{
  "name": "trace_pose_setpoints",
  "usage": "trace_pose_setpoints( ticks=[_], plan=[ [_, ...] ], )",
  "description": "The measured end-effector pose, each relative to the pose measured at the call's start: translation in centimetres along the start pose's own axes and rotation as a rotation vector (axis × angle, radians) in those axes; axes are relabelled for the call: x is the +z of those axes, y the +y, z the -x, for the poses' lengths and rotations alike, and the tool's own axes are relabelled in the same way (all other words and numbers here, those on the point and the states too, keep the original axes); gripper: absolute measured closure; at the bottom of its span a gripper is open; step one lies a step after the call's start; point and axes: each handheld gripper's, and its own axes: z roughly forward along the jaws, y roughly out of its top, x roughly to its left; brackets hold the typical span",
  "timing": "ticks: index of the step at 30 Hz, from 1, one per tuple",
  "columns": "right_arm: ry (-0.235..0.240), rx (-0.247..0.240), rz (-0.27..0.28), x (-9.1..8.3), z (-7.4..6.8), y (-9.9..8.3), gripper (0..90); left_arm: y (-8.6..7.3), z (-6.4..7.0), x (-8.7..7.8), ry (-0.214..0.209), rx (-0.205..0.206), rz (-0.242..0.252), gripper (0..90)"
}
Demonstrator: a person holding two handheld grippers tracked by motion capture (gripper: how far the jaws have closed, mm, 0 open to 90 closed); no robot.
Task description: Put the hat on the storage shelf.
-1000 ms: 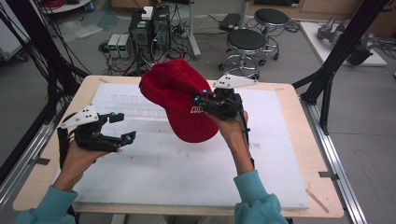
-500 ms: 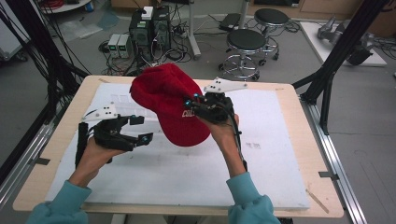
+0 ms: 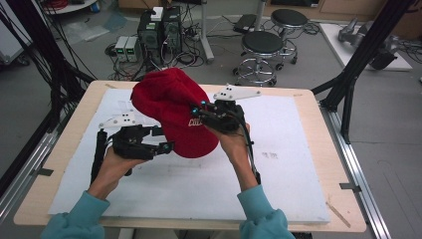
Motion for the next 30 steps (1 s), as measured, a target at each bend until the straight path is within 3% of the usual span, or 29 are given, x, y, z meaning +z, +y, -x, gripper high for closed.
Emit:
trace_pose_setpoints(
  ticks=[13, 16, 26, 30],
  plan=[
    [0.028, 0.006, 0.025, 0.42, -0.45, -0.19, 83.3, -0.14, 0.10, 0.68, -0.026, -0.011, -0.014, 54.4],
    [0.041, 0.022, 0.033, 0.51, -0.37, -0.38, 83.3, -0.13, 0.18, 0.70, -0.045, -0.013, -0.011, 61.9],
    [0.061, 0.009, 0.050, 0.73, -0.58, -0.38, 83.2, -0.01, 0.24, 0.41, -0.123, -0.030, 0.017, 79.6],
    [0.082, -0.003, 0.059, 0.78, -0.67, -0.34, 82.8, 0.01, 0.32, 0.26, -0.123, -0.023, 0.014, 84.0]
  ],
)
